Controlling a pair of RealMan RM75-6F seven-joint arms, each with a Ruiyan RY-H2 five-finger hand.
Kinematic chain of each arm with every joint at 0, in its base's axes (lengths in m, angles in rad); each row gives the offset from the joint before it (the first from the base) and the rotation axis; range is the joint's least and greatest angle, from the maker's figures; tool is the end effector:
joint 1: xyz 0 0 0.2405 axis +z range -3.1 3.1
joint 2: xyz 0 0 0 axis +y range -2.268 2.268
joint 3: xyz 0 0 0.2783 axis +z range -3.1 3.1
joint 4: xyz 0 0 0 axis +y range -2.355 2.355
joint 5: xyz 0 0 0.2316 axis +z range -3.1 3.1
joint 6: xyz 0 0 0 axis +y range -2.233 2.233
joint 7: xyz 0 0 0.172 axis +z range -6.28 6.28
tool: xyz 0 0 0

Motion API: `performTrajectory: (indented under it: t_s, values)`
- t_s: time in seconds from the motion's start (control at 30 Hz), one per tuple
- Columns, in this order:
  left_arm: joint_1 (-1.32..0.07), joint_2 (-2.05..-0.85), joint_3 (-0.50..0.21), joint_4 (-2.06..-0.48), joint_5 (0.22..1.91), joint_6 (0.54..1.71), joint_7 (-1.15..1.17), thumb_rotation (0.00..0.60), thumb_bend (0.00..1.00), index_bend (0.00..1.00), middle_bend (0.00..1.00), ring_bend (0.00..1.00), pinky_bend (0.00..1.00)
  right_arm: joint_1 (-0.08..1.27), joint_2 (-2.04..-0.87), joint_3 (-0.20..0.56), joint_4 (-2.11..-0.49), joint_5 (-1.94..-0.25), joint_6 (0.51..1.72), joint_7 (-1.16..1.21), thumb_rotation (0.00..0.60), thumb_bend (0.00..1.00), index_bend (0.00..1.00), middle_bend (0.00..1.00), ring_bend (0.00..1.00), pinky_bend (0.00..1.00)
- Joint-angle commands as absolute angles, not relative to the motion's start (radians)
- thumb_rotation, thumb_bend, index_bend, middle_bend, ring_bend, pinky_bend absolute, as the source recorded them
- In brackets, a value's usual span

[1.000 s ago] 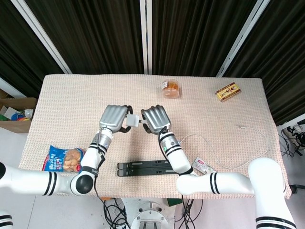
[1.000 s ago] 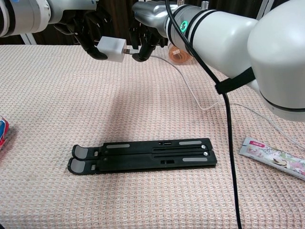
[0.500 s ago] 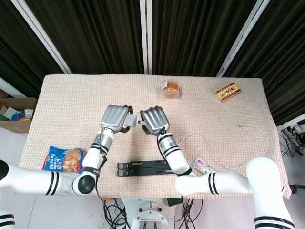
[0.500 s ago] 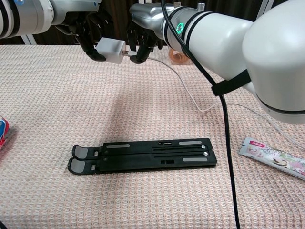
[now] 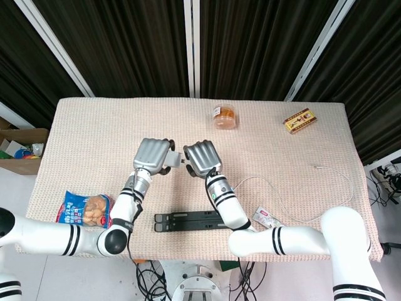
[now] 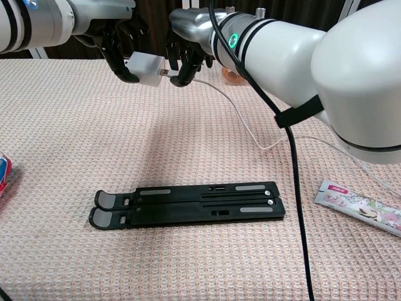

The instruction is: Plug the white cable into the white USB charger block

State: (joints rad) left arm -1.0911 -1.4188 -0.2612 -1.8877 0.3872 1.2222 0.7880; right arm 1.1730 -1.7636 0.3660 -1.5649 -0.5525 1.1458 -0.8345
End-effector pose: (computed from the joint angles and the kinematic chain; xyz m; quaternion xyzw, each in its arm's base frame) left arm -0.0450 0.3948 -0.0020 -0.7219 -0.4043 -0.3146 0.4652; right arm 0.0319 -0.4011 -0.0864 0.7436 -0.3528 0.3794 0.4227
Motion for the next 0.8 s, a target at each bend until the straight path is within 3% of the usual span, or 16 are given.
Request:
performTrajectory:
  t_s: [0.03,0.8]
  values:
    - [-1.094,-1.42,-0.261,-1.887,0.384,1.225,0.793,0.6,0.35,0.51,0.44,0.75,1.0,1.175,-1.765,0.365,-1.563,-0.549,1.147,-0.837,0.6,0.62,0.69,0.66,0.47,0.49]
    - [-1.115,-1.435,-0.254,-1.88,0.361,1.235,0.832,0.6,0.35,0.51,0.44,0.75,1.0,1.195,-1.789,0.371,-1.532,-0.517,1.15,-0.855,0.6,0.62,0.69,0.66,0.47,0.49]
